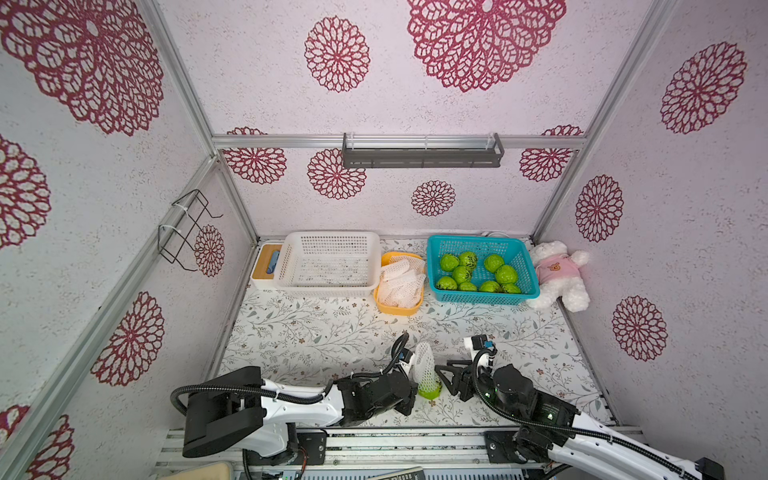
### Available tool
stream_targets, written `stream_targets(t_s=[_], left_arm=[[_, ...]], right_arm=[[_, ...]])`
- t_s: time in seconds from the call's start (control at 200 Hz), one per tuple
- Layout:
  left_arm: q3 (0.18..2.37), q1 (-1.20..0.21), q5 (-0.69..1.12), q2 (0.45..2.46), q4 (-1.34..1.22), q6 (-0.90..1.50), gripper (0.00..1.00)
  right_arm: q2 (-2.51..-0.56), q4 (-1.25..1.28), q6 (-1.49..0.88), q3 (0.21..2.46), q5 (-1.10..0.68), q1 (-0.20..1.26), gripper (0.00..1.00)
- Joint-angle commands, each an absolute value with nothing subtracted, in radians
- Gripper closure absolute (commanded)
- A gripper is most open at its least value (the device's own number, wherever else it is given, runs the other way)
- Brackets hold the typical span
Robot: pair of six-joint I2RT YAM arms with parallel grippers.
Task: Sleeve custard apples in foam nets
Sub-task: Put on the foam net on the custard apple.
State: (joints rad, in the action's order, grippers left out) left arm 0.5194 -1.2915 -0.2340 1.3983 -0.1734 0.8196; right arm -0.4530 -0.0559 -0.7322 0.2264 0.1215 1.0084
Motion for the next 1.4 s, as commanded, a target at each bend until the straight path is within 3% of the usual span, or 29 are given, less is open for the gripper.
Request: stream_targets(t_s=[0.0,0.285,0.575,0.871,1.141,1.396], left_arm=[[0.535,-1.311,-0.246,1.405,-0.173,0.821,1.0],[0.541,-1.312,-0.247,1.409,-0.167,0.816,1.0],[0.574,-1.313,-0.24,1.441,-0.149,0.8,1.0],[0.583,-1.314,-0.241,1.449,-0.142,0.803,1.0],[0.596,-1.315,-0.241,1.459,-0.134,0.796,1.0],[0.603,-1.318,-0.242,1.466,-0.127,0.796,1.0]], right_arm=[[-0.477,-0.105,-0.821,0.278,0.181,0.986,0.46],[-0.666,-0.035,-0.909,0.301,0.015,0.937,0.48],[-0.696,0.054,-0.96,0.251,-0.077,0.935,0.51],[-0.691,0.041,-0.974,0.208,-0.06,0.934,0.53],[-0.687,0.034,-0.975,0.201,-0.05,0.932,0.82],[-0.672,0.001,-0.968,0.204,-0.034,0.919,0.98]])
